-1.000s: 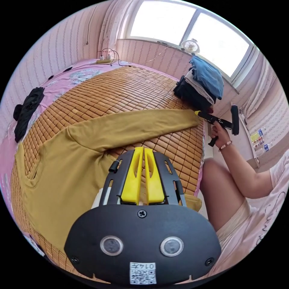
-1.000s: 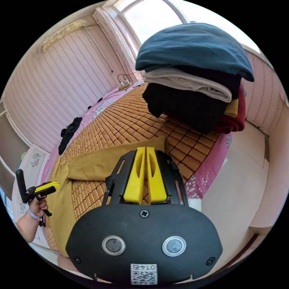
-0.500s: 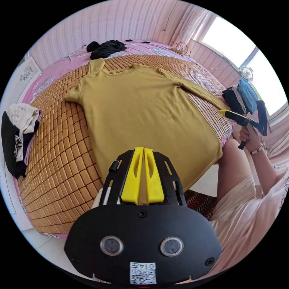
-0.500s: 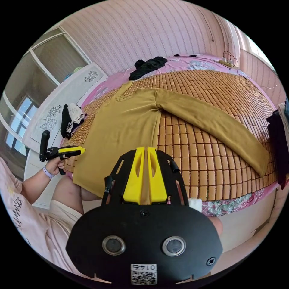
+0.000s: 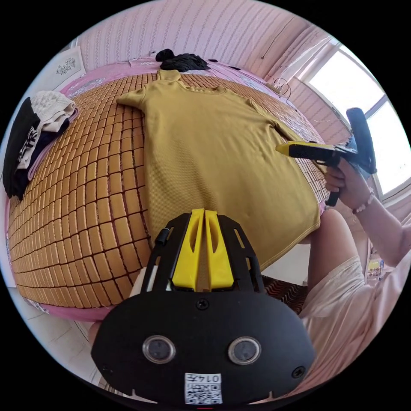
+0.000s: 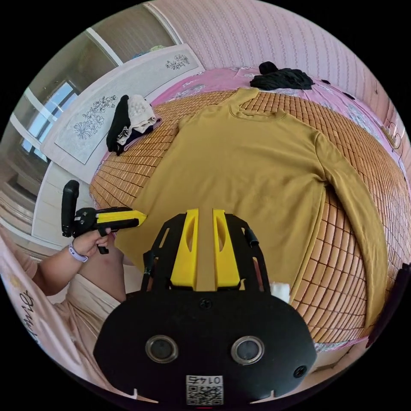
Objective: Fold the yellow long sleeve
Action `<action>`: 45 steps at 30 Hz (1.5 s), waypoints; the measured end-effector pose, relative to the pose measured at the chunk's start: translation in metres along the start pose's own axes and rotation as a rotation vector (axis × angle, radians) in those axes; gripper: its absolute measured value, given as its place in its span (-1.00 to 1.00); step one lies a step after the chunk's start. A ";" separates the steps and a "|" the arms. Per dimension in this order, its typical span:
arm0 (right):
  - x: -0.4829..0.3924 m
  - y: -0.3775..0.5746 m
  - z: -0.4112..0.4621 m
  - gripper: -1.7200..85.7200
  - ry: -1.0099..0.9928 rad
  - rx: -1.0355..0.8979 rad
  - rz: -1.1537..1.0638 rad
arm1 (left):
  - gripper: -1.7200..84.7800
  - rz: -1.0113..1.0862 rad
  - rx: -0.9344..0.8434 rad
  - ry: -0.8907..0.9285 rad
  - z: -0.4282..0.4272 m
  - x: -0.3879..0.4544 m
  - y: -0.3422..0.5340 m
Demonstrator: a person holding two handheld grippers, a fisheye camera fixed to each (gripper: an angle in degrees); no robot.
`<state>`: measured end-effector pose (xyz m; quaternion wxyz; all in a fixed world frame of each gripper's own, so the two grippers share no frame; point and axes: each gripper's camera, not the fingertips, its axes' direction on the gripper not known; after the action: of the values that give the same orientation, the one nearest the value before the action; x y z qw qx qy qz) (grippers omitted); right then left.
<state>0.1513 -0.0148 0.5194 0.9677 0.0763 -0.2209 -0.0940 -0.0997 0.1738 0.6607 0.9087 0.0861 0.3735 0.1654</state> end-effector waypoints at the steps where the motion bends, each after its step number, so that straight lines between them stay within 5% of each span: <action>1: -0.007 -0.028 0.010 -0.82 0.013 0.004 -0.063 | -0.98 0.010 0.012 -0.003 -0.005 0.001 0.004; 11: -0.066 -0.281 0.119 -0.80 0.114 0.010 -0.266 | -0.98 0.095 0.041 -0.035 -0.052 0.006 0.029; 15: -0.030 -0.345 0.184 -0.79 0.344 0.017 -0.030 | -0.98 0.131 0.053 -0.047 -0.067 0.009 0.037; 18: 0.013 -0.364 0.218 -0.76 0.316 -0.004 0.159 | -0.98 0.158 0.056 -0.028 -0.081 0.006 0.042; 23: 0.040 -0.383 0.260 -0.82 0.312 -0.070 0.148 | -0.98 0.150 0.055 0.038 -0.103 -0.006 0.047; 29: 0.026 -0.388 0.246 -0.92 0.052 0.051 -0.113 | -0.98 0.119 0.057 0.091 -0.127 -0.015 0.050; 37: -0.072 -0.338 0.132 -0.90 -0.692 0.179 -0.846 | -0.98 0.090 0.065 0.113 -0.159 -0.019 0.056; 45: -0.067 -0.314 0.169 -0.81 -0.473 0.103 -0.658 | -0.98 -0.039 0.250 0.219 -0.250 -0.045 0.084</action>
<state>-0.0291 -0.3230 0.5825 0.8034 0.1675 -0.4059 -0.4023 -0.3258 0.2434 0.5371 0.8477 0.1724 0.4898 0.1083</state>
